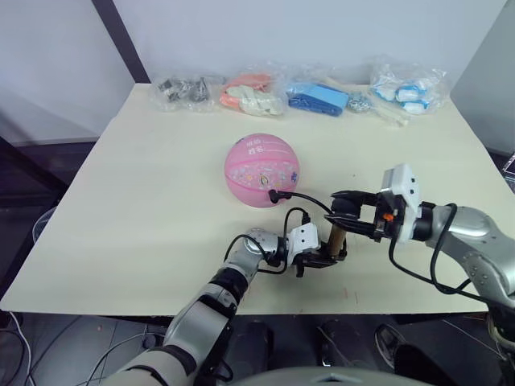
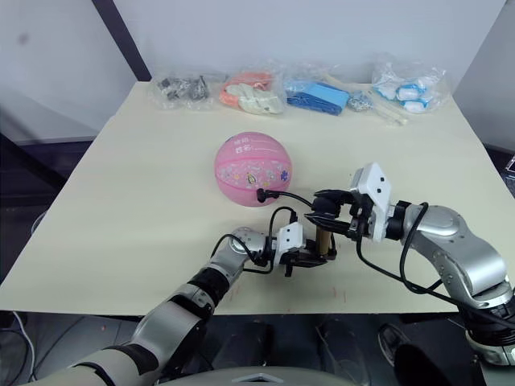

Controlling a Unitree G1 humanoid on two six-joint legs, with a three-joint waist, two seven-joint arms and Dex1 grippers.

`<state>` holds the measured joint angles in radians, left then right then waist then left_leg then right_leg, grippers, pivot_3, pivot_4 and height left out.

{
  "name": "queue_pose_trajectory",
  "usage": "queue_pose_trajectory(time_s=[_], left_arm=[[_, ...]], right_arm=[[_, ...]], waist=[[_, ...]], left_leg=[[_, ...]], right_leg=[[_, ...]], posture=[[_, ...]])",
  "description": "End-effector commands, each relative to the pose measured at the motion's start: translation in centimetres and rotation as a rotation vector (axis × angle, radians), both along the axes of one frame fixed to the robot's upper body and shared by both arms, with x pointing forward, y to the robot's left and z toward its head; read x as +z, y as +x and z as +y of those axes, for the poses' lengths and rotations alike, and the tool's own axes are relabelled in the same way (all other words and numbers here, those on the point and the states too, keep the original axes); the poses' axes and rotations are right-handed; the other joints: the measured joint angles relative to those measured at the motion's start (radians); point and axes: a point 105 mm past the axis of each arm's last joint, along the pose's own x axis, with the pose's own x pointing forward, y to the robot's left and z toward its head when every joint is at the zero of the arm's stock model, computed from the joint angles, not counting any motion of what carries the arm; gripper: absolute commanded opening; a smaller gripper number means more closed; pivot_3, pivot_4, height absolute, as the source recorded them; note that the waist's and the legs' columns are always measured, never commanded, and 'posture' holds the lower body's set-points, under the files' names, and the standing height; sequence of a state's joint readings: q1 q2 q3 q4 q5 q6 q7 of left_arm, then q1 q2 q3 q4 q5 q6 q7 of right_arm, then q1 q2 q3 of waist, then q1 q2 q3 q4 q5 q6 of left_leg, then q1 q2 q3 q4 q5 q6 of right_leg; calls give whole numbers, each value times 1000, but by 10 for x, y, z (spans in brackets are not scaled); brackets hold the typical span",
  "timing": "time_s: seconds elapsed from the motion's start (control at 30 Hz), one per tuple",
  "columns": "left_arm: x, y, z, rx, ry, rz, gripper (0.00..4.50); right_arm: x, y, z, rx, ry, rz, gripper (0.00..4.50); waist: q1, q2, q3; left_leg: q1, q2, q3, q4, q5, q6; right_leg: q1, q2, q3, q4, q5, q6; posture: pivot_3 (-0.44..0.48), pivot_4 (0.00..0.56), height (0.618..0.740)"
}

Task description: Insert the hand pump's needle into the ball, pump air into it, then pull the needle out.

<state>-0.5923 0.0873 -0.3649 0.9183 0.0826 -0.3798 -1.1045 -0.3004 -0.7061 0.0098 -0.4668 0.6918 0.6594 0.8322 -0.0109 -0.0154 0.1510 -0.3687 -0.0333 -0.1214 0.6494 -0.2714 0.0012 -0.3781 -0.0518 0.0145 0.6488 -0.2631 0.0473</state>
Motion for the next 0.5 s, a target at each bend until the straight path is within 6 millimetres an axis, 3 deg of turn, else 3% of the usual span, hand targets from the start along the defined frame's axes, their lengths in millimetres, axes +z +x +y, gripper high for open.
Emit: queue_pose_trajectory(time_s=[0.03, 0.27, 0.5], left_arm=[[-34, -13, 15, 17, 124, 92, 1112], [-34, -13, 11, 11, 120, 93, 1112], [-35, -15, 11, 11, 119, 96, 1112]], right_arm=[[49, -15, 6, 83, 73, -95, 1929], [88, -16, -3, 72, 98, -130, 1929], [103, -16, -10, 54, 107, -122, 1929]], waist=[[0, 1, 0], [2, 1, 1], [3, 1, 1]], left_leg=[[0, 0, 0, 0, 0, 0], [-1, 0, -1, 0, 0, 0], [-2, 0, -1, 0, 0, 0]], right_leg=[[0, 0, 0, 0, 0, 0], [0, 0, -1, 0, 0, 0], [0, -1, -1, -1, 0, 0]], posture=[[0, 150, 740], [0, 150, 740], [0, 150, 740]])
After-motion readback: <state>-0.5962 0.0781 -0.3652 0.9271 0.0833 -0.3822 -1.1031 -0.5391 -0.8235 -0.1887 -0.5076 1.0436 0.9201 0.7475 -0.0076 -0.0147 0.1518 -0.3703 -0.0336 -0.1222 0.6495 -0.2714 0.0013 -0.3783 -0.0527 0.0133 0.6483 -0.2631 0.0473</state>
